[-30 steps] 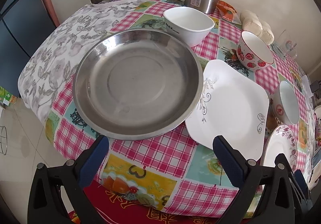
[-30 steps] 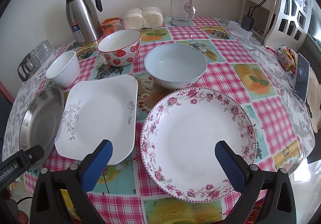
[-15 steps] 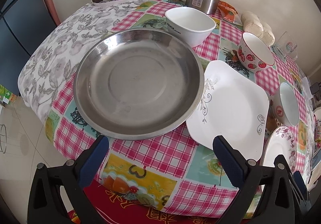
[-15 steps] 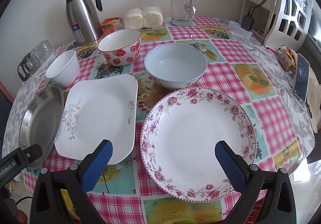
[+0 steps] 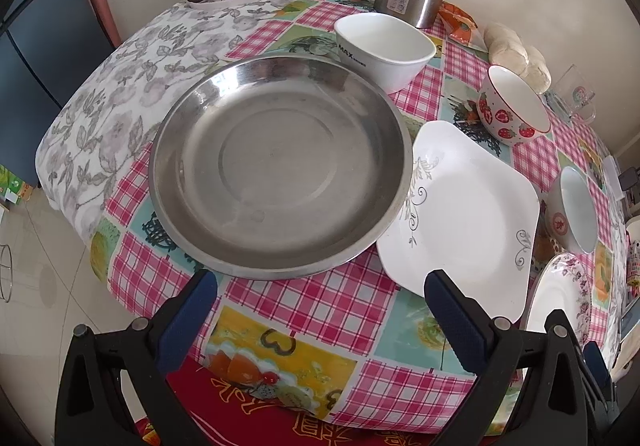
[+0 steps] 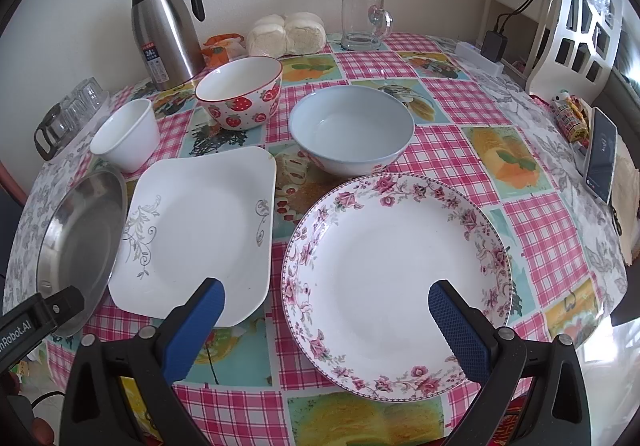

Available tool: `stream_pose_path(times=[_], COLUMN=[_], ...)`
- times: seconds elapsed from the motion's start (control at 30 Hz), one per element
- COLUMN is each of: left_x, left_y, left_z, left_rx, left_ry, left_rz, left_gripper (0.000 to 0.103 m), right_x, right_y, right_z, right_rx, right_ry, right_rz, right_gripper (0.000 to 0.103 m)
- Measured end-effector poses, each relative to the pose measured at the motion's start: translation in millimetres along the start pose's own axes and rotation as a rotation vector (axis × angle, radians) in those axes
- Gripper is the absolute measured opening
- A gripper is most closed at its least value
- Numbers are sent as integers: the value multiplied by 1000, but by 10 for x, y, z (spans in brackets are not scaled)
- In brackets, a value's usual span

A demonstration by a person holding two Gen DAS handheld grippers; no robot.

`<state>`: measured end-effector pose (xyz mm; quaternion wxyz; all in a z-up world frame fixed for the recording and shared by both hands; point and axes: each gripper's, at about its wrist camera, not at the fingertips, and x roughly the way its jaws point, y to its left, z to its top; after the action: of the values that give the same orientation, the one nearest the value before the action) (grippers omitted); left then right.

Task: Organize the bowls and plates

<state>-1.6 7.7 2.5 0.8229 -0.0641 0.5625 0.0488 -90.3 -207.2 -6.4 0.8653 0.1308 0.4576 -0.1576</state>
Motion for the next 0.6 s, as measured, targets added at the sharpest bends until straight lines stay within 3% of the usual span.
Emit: stream_pose_path(times=[0.23, 0.6], left_x=[-2, 39], left_y=[345, 1124], left_z=[127, 332], left_rx=[-113, -361], left_ry=[-12, -61], left_rz=[-12, -35], left_gripper=[103, 103], right_x=[-24, -64], right_y=[206, 828], right_z=[-9, 21], right_rx=[-47, -185], right_ry=[-17, -116], right_rz=[39, 195], right_gripper=[103, 103])
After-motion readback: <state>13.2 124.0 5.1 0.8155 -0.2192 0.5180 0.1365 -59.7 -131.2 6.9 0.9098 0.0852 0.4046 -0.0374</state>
